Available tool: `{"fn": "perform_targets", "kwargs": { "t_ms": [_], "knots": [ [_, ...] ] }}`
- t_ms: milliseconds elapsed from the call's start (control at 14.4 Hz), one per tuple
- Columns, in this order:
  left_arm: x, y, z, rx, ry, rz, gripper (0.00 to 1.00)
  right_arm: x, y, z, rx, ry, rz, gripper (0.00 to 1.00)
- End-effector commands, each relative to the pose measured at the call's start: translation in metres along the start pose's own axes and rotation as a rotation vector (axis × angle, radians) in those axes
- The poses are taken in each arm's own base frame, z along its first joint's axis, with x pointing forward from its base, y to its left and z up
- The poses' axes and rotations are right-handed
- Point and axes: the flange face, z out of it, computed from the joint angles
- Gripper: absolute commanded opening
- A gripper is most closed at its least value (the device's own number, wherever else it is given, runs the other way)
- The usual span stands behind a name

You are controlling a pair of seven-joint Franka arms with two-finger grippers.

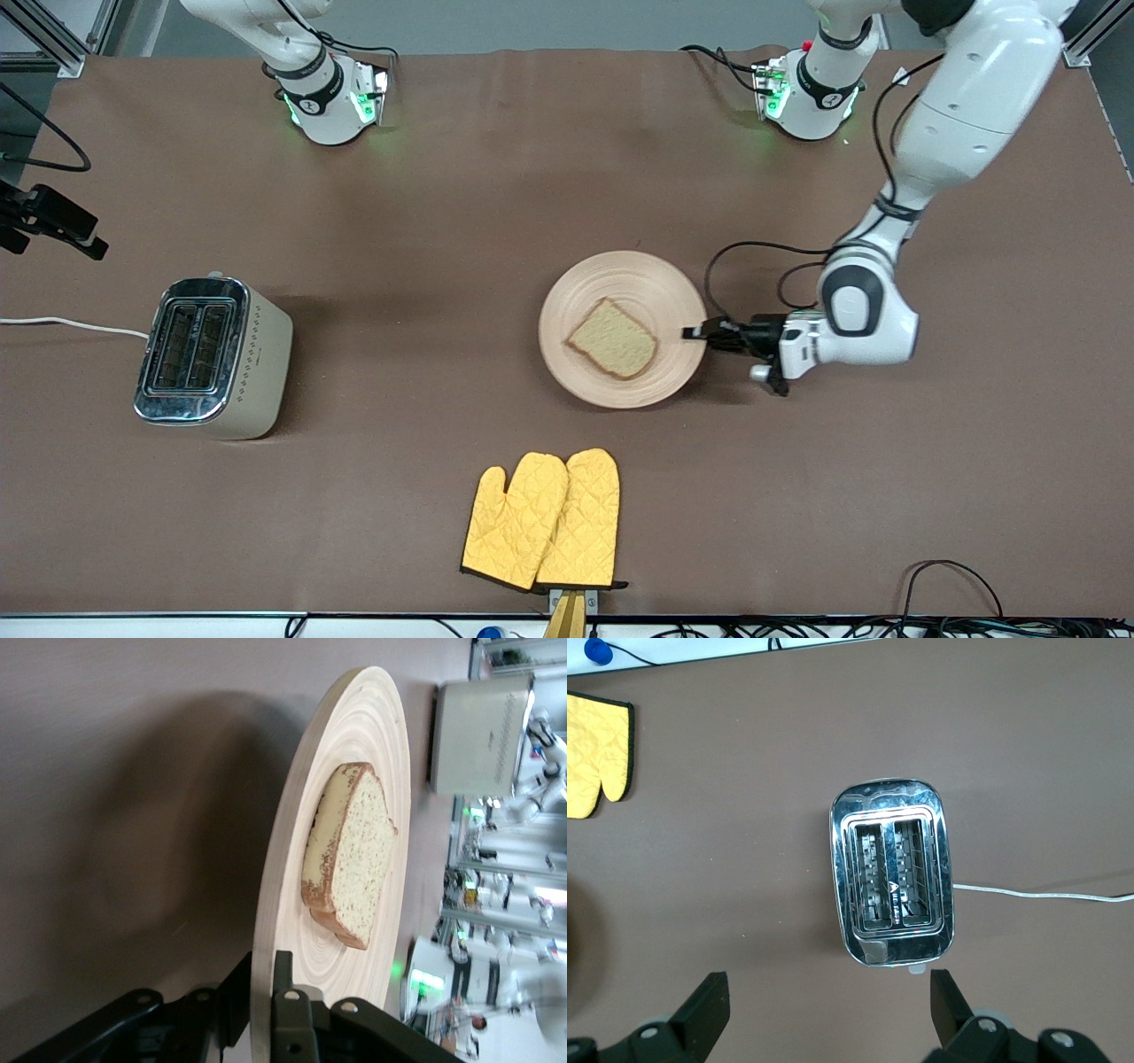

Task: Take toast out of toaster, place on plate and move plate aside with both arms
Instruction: 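Drag the plate with the left gripper away from the toaster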

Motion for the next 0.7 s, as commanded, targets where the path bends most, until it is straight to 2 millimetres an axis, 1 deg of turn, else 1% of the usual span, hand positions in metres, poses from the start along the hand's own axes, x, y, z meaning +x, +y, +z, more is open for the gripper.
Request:
{"fn": "perform_targets", "kwargs": {
  "t_ms": [0, 70, 139, 209, 278, 417, 487, 557, 626],
  "knots": [
    [-0.025, -0.026, -0.072, -0.035, -0.050, 0.029, 0.00, -0.007, 0.002, -0.005, 0.006, 0.015, 0.018, 1.00],
    [-0.031, -0.038, -0.093, -0.043, -0.058, 0.023, 0.00, -0.006, 0.002, -0.005, 0.006, 0.016, 0.019, 1.00],
    [-0.033, -0.047, -0.112, -0.046, -0.052, 0.021, 0.00, -0.006, 0.003, -0.005, 0.005, 0.016, 0.019, 1.00],
    [-0.038, -0.060, -0.128, -0.045, -0.048, 0.011, 0.00, -0.006, 0.004, -0.005, 0.007, 0.016, 0.022, 1.00],
    [-0.042, -0.076, -0.150, -0.031, -0.027, 0.004, 0.00, -0.006, 0.004, -0.006, 0.007, 0.018, 0.022, 1.00],
    [-0.044, -0.107, -0.186, -0.012, 0.020, -0.009, 0.00, -0.006, 0.004, -0.006, 0.007, 0.018, 0.022, 1.00],
    [-0.041, -0.117, -0.200, 0.001, 0.038, -0.006, 0.00, -0.006, 0.004, -0.006, 0.007, 0.018, 0.021, 1.00],
    [-0.038, -0.127, -0.219, 0.017, 0.064, -0.001, 0.00, -0.006, 0.004, -0.006, 0.007, 0.016, 0.021, 1.00],
    [-0.039, -0.141, -0.234, 0.020, 0.088, -0.008, 0.00, -0.006, 0.004, -0.006, 0.007, 0.016, 0.022, 1.00]
  ]
}}
